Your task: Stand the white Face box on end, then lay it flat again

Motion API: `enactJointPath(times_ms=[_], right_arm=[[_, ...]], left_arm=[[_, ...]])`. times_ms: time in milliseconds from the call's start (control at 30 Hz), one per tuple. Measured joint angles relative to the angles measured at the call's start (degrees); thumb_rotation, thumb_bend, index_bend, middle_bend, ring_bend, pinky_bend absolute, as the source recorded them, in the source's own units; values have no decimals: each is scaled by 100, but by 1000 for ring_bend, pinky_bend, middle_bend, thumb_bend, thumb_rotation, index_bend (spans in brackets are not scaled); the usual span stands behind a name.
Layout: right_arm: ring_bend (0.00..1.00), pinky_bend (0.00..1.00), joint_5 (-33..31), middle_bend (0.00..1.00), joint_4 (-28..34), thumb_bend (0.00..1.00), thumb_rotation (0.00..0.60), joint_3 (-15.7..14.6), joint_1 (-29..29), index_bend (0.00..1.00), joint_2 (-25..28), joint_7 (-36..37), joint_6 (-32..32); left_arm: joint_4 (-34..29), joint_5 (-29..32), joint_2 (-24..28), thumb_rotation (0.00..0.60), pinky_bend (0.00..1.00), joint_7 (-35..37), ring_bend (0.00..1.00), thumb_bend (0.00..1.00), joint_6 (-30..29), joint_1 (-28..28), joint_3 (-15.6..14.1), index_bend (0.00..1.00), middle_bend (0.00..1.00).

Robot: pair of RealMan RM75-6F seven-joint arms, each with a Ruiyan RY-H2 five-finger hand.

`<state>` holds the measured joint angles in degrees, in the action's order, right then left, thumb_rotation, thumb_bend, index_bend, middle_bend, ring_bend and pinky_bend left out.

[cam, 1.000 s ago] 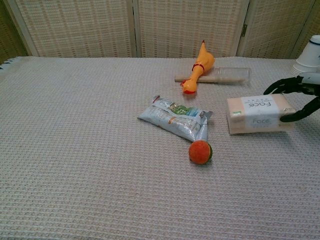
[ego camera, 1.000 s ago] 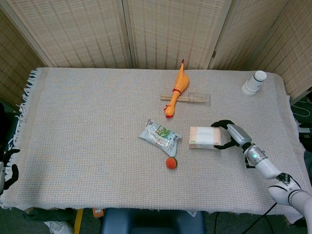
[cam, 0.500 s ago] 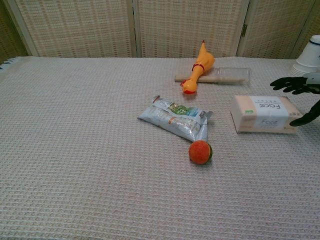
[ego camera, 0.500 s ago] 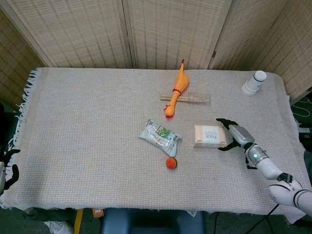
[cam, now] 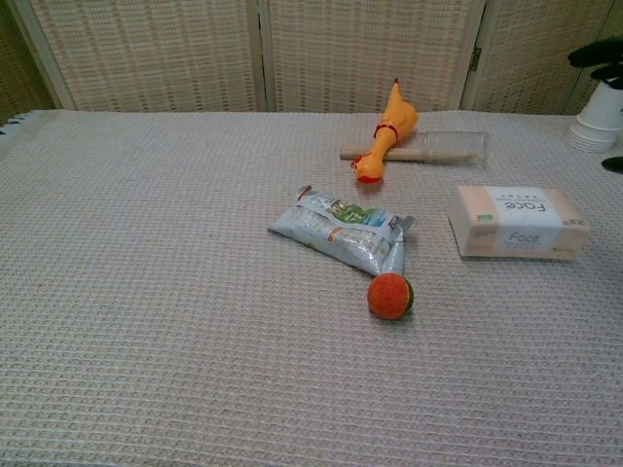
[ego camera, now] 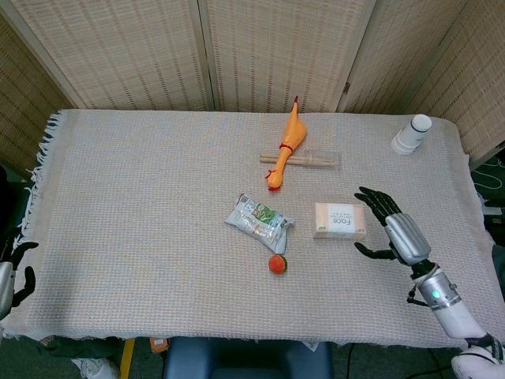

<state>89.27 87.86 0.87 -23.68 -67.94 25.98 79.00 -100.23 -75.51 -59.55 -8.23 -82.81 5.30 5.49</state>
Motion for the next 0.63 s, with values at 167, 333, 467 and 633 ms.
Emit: enactJointPath(times_ms=[167,333,467,633], right_arm=[[75,0,354,39,696,253,600,-322,806,138,145,-1873,1305],[75,0,253,39,1273,256,600,-626,1555,139,445,-3263,1269],[75,0,-103,39,1302,260,600,-661,1758,139,630,-3343,1084],[75,0,-482,39,1183,265,600,-573,1930,142,839,-2804,892]], left_arm=[[10,-93,-34,600,83,-27,0,622,-5,19,-26,273,0],[38,-191,-71,600,83,-19,0,622,-44,22,-47,273,0],[101,-212,-114,600,83,-10,0,622,-58,31,-45,273,0],[166,-195,-158,600,83,-45,0,621,-23,55,-43,273,0]])
